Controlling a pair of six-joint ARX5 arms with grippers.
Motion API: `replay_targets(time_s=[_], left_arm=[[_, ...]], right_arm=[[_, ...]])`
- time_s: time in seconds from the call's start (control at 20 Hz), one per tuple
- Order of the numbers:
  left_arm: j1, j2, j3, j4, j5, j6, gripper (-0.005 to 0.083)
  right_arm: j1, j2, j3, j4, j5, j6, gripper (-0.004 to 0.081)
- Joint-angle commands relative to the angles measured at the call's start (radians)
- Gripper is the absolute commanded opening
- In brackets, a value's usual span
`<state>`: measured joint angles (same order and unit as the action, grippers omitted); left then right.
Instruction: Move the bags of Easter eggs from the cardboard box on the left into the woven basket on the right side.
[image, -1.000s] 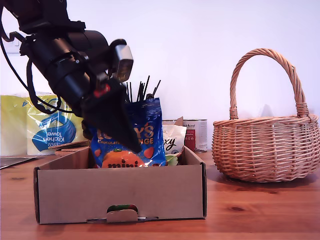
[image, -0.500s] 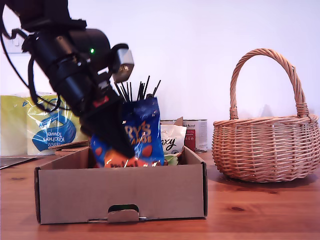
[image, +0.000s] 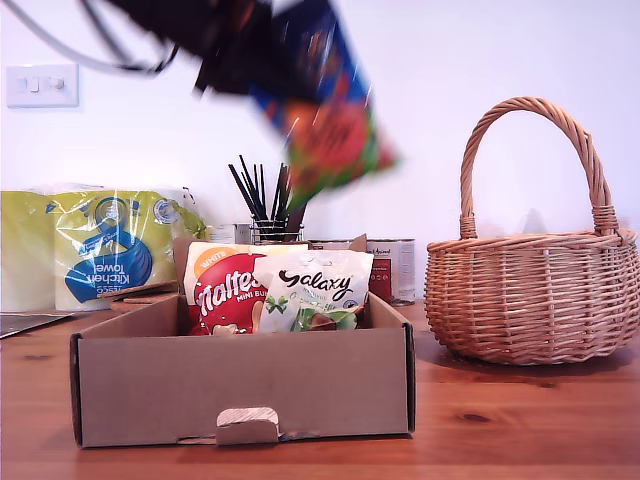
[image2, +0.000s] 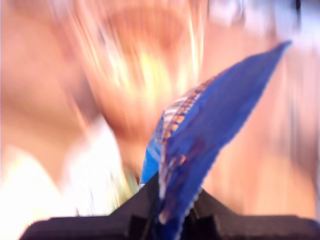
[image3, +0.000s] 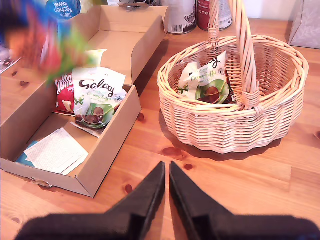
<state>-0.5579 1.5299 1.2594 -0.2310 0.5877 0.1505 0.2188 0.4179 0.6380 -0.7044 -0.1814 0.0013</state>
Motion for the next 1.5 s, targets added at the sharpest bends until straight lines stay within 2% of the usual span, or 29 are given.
replay_targets(time_s=[0.0, 0.35, 0.5, 0.75, 0.95, 1.15, 1.3, 1.35, 1.4, 1.45], left_arm=[[-0.029, 0.052, -0.018, 0.105, -0.016, -0.070, -0.0020], [-0.142, 0.290, -0.008, 0.619, -0.196, -0.339, -0.0021], [-0.179, 0.418, 0.055, 0.746, -0.232, -0.428, -0.0021], [-0.229, 0.631, 0.283, 0.747, -0.230, -0.466, -0.0021], [-0.249, 0.766, 0.444, 0.653, -0.230, -0.466, -0.0021], [-0.254, 0.855, 0.529, 0.642, -0.230, -0.466, -0.0021], [-0.257, 0.868, 0.538, 0.598, -0.232, -0.469, -0.0021], [-0.260, 0.868, 0.538, 0.592, -0.239, -0.470, -0.0002], [-0.264, 0.868, 0.538, 0.591, -0.251, -0.476, 0.0083], [-0.267, 0.868, 0.541, 0.594, -0.250, -0.476, 0.0238]], right_arm=[[0.006, -0.006, 0.015, 0.004, -0.003, -0.003, -0.0012], [0.006, -0.006, 0.015, 0.004, -0.002, -0.003, -0.0013], [0.006, -0.006, 0.015, 0.003, -0.002, -0.003, -0.0012], [0.006, -0.006, 0.015, 0.003, -0.002, -0.002, -0.0012], [0.006, -0.006, 0.015, 0.003, -0.002, -0.002, -0.0013], [0.006, -0.006, 0.015, 0.003, -0.002, -0.002, -0.0012], [0.006, -0.006, 0.015, 0.004, -0.002, -0.002, -0.0013], [0.006, -0.006, 0.015, 0.005, -0.003, -0.002, -0.0013], [0.006, -0.006, 0.015, 0.005, -0.003, -0.002, -0.0012], [0.006, -0.006, 0.015, 0.006, -0.003, -0.002, -0.0013]])
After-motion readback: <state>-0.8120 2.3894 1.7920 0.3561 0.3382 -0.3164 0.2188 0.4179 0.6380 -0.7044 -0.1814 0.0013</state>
